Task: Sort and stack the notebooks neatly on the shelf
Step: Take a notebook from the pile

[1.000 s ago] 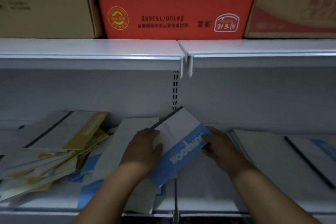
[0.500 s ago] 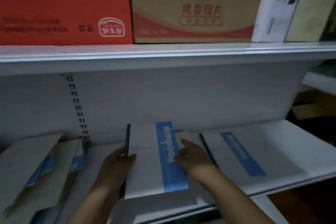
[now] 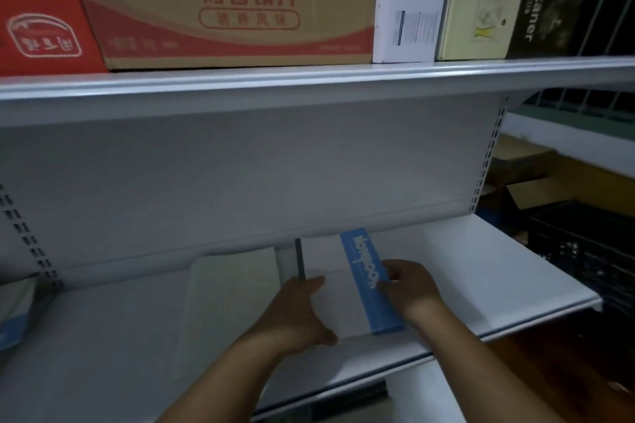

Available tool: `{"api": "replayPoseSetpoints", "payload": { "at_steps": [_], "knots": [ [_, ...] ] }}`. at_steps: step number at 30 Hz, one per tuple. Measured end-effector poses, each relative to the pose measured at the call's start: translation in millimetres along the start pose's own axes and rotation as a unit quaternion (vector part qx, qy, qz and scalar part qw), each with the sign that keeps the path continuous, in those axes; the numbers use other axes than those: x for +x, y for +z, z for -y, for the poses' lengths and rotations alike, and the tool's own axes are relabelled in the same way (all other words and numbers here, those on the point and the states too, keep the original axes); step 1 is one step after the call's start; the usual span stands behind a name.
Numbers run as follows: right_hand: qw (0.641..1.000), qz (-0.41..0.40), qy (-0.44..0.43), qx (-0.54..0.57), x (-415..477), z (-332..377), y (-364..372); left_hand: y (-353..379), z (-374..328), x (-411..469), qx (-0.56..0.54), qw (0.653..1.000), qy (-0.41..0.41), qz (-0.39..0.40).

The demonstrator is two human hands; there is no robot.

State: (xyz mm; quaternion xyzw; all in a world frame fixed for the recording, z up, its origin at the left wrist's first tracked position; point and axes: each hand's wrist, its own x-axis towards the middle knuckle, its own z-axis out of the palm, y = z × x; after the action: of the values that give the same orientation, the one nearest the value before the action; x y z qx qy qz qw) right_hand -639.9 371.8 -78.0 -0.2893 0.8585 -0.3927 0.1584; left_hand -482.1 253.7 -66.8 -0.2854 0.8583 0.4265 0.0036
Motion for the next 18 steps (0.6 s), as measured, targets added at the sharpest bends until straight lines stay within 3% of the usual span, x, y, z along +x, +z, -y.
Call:
{"api": "replayPoseSetpoints", "payload": {
  "at_steps": [5, 10, 13, 15, 18],
  "knots": [
    [0.993, 0.031, 0.028, -0.111, 10.3, -19.7, 13.3, 13.1, 1.2, 12.7, 0.150, 0.988, -0.014, 0.037],
    [0.977, 0.035, 0.036, -0.209, 5.9, -16.6, 19.0, 13.8, 5.5, 13.1, 0.180, 0.983, -0.003, 0.029],
    [0.974, 0.001, 0.003, -0.227, 0.3, -0.5, 23.5, 2.8, 7.3, -0.5, 0.146, 0.988, 0.042, -0.017],
    [0.986, -0.018, -0.030, -0.163, -7.9, 20.8, 36.8, -16.4, 13.7, -14.3, 0.118, 0.988, 0.065, -0.072],
    [0.989, 0.029, -0.090, -0.113, -23.3, 64.7, 72.7, -55.8, 48.1, -36.9, 0.126, 0.978, 0.052, -0.160]
  ]
}}
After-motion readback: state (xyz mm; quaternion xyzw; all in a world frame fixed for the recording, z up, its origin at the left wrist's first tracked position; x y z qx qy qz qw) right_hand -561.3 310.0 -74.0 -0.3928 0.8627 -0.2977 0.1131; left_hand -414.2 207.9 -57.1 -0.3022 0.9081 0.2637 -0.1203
